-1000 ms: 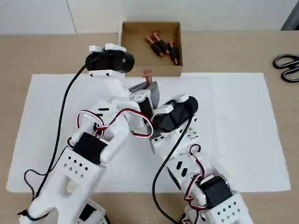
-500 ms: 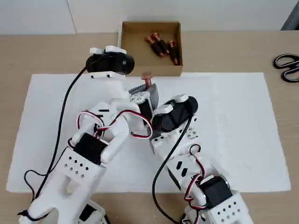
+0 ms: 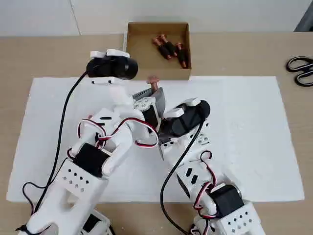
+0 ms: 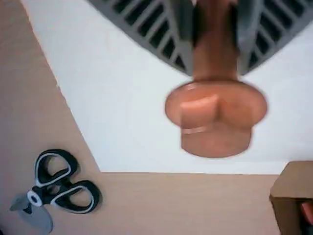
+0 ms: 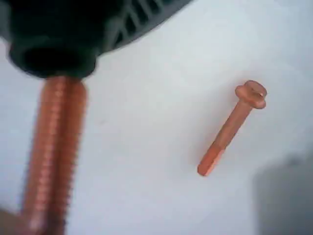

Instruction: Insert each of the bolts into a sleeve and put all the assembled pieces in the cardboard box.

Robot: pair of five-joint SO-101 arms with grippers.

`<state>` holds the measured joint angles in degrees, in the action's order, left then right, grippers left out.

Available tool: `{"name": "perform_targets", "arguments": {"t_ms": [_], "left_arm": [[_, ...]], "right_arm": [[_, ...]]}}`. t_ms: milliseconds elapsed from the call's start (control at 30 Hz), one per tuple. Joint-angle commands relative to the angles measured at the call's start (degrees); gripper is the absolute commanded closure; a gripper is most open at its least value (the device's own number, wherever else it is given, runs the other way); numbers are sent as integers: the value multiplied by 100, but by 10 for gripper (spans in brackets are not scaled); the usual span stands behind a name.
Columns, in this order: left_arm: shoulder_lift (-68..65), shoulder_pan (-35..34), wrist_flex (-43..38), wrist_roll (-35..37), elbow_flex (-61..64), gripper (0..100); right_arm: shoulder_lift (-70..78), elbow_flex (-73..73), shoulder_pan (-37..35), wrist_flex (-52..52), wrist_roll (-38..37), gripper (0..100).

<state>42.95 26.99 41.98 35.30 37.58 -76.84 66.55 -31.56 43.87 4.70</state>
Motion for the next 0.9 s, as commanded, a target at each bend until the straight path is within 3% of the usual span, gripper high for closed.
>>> {"name": "perform_targets", "arguments": {"t_ms": [0, 867], "left_arm": [[211, 44, -35, 9, 66, 994], [246, 255, -211, -202, 374, 994]], "right_arm": [[-48, -35, 57, -145, -26, 995], [-48, -35, 31, -145, -18, 995]]}}
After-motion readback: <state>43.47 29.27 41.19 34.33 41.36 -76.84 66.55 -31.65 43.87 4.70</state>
